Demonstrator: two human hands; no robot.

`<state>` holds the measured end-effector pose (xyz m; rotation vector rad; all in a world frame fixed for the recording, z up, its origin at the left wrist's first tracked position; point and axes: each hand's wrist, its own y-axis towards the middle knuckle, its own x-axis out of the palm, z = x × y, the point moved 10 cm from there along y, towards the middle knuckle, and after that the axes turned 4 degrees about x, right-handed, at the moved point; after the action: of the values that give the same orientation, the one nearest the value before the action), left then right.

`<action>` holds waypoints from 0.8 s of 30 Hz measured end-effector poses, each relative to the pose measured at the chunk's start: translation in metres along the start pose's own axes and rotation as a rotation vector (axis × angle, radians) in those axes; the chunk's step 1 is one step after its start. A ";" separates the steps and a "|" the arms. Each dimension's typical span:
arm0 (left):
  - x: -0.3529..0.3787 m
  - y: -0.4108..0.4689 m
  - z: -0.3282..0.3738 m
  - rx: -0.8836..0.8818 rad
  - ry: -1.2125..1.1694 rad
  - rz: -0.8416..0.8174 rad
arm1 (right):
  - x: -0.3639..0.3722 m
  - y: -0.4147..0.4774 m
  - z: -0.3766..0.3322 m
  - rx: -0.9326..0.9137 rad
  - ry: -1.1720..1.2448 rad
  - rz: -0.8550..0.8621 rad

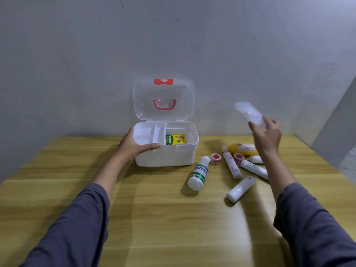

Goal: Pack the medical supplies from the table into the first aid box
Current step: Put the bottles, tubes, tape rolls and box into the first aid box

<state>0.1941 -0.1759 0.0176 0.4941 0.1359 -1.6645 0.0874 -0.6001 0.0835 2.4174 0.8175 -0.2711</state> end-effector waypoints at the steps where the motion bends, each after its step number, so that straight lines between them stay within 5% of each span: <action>1: 0.000 -0.001 0.001 -0.001 0.003 0.002 | 0.010 -0.005 -0.019 -0.084 0.006 -0.065; 5: 0.001 -0.001 0.000 -0.007 0.012 0.003 | 0.064 -0.040 -0.077 -0.324 0.026 -0.442; 10: 0.000 -0.002 -0.001 -0.008 0.020 0.009 | 0.121 -0.069 -0.097 -0.392 -0.174 -0.749; 24: 0.002 0.002 0.001 0.023 0.013 0.005 | 0.230 -0.085 -0.107 -0.468 -0.564 -0.944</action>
<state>0.1955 -0.1778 0.0179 0.5219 0.1251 -1.6598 0.2185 -0.3694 0.0512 1.2784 1.4725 -0.9376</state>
